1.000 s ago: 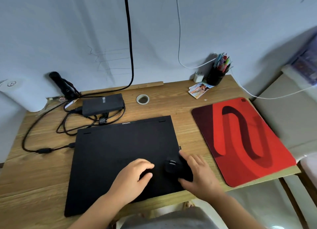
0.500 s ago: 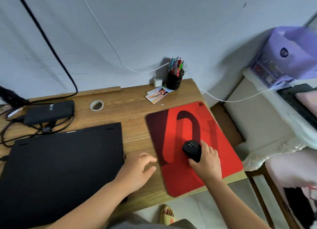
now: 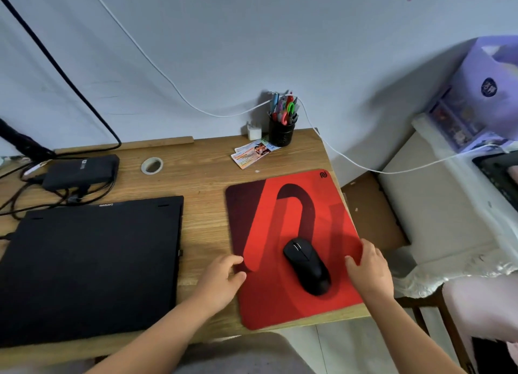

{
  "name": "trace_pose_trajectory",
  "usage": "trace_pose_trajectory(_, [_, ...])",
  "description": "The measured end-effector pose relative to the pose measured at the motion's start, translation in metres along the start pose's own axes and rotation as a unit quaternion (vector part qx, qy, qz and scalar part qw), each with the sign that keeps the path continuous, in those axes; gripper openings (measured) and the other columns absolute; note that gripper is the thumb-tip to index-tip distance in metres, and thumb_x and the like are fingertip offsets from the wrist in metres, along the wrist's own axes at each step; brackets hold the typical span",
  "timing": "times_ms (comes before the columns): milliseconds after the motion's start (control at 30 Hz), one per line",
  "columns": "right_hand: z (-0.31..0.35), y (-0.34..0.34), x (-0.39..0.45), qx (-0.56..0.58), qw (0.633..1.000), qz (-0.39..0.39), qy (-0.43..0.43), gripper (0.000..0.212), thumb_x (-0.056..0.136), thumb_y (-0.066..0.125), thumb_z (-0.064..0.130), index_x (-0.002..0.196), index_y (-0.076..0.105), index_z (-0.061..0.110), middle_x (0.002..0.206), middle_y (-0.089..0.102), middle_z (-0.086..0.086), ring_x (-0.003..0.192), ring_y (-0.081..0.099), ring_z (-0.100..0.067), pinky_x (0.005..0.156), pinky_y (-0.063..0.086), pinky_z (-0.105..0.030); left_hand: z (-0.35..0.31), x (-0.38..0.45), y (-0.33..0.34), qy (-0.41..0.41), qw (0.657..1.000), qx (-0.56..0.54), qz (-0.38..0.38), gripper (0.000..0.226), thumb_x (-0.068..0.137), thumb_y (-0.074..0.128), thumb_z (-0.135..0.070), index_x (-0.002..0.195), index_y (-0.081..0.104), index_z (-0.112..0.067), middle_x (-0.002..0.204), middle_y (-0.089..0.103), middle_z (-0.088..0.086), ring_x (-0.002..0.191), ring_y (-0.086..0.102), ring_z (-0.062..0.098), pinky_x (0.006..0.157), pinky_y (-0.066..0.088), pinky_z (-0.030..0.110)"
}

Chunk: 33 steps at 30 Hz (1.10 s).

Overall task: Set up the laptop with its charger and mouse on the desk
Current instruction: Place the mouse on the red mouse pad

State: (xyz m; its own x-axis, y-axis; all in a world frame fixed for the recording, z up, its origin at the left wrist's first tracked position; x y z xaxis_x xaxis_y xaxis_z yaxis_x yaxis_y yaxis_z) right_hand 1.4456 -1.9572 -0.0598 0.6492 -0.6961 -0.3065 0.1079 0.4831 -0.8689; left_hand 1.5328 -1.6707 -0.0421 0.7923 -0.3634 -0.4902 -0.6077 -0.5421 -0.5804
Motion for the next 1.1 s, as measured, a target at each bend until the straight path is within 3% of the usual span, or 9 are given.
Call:
trace_pose_trajectory(133, [0.001,0.001,-0.001,-0.005,0.999,-0.031,-0.01,0.057,0.081,0.061,0.012,0.134,0.041,0.003,0.127,0.053,-0.023,0.118,0.045,-0.039,0.098,0.04,-0.049,-0.006,0.001,0.011,-0.12,0.967,-0.213,-0.071,0.049,0.091,0.053,-0.015,0.137,0.037,-0.016,0.139,0.043,0.004,0.112,0.049,0.015,0.092,0.039,0.027])
trace_pose_trajectory(233, [0.004,0.001,-0.001,0.022,0.998,-0.055,-0.012,0.053,0.083,0.058,0.005,0.132,0.042,-0.001,0.125,0.051,-0.027,0.118,0.043,-0.043,0.1,0.036,-0.05,-0.003,0.01,0.018,-0.194,0.924,-0.314,-0.104,0.046,0.086,0.06,-0.017,0.129,0.044,-0.011,0.115,0.058,0.006,0.098,0.058,0.02,0.08,0.043,0.03])
trace_pose_trajectory(300, [0.006,0.0,0.002,0.066,0.996,-0.058,-0.004,0.045,0.085,0.053,0.003,0.128,0.045,-0.003,0.124,0.052,-0.028,0.117,0.044,-0.043,0.099,0.037,-0.05,-0.003,0.013,0.02,-0.21,0.924,-0.301,-0.105,0.014,0.086,0.061,-0.018,0.095,0.063,-0.008,0.093,0.067,0.01,0.076,0.061,0.021,0.067,0.043,0.03])
trace_pose_trajectory(367, [0.01,-0.003,0.005,0.094,0.994,-0.064,0.002,0.039,0.085,0.052,0.003,0.124,0.048,-0.002,0.123,0.054,-0.026,0.115,0.047,-0.042,0.096,0.039,-0.048,-0.002,0.018,0.02,-0.218,0.931,-0.269,-0.115,0.02,0.086,0.059,-0.018,0.075,0.065,-0.003,0.084,0.069,0.018,0.07,0.061,0.027,0.065,0.043,0.033])
trace_pose_trajectory(500, [0.028,0.002,-0.002,0.133,0.99,-0.038,-0.009,0.034,0.086,0.051,0.003,0.12,0.048,0.001,0.123,0.054,-0.022,0.113,0.05,-0.039,0.093,0.04,-0.045,0.007,0.018,0.0,-0.213,0.941,-0.201,-0.169,0.022,0.089,0.054,-0.019,0.08,0.066,-0.002,0.081,0.069,0.014,0.078,0.065,0.031,0.072,0.052,0.04])
trace_pose_trajectory(600, [0.045,0.019,-0.014,0.149,0.988,-0.001,-0.032,0.029,0.088,0.051,0.004,0.116,0.049,0.001,0.117,0.057,-0.021,0.106,0.053,-0.037,0.084,0.041,-0.038,0.026,0.012,-0.023,-0.218,0.95,-0.094,-0.205,0.024,0.091,0.05,-0.023,0.077,0.06,-0.007,0.071,0.06,0.006,0.067,0.056,0.025,0.057,0.043,0.032])
trace_pose_trajectory(733, [0.06,0.033,-0.022,0.152,0.988,0.015,-0.035,0.03,0.088,0.051,0.005,0.117,0.047,0.0,0.117,0.056,-0.022,0.106,0.052,-0.038,0.083,0.041,-0.039,0.041,0.005,-0.039,-0.208,0.951,-0.02,-0.229,0.02,0.089,0.053,-0.029,0.088,0.062,-0.011,0.086,0.065,0.011,0.076,0.06,0.03,0.058,0.041,0.03])
trace_pose_trajectory(900, [0.055,0.033,-0.027,0.105,0.993,0.029,-0.047,0.035,0.087,0.052,0.007,0.122,0.047,0.003,0.121,0.056,-0.021,0.108,0.054,-0.038,0.084,0.043,-0.039,0.038,-0.004,-0.037,-0.18,0.955,-0.031,-0.233,0.039,0.091,0.05,-0.024,0.13,0.045,-0.018,0.121,0.059,0.008,0.107,0.058,0.027,0.081,0.049,0.037])
trace_pose_trajectory(1100, [0.039,0.033,-0.047,-0.001,0.998,0.043,-0.053,0.053,0.083,0.055,0.015,0.133,0.041,0.004,0.13,0.047,-0.019,0.12,0.04,-0.037,0.101,0.037,-0.045,0.04,-0.026,-0.029,-0.074,0.976,-0.021,-0.204,0.033,0.091,0.05,-0.015,0.124,0.055,-0.013,0.132,0.052,0.008,0.12,0.049,0.024,0.1,0.039,0.035])
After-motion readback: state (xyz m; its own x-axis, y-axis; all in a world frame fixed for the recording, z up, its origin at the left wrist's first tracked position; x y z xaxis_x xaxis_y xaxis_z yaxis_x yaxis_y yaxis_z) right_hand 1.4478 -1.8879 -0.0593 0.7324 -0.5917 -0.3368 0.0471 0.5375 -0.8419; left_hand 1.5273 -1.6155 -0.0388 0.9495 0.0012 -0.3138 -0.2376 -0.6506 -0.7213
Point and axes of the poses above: each hand's wrist, its own x-axis towards the middle knuckle, its own y-axis out of the palm, z = x × y, the point moved 4 cm from there along x, towards the middle knuckle
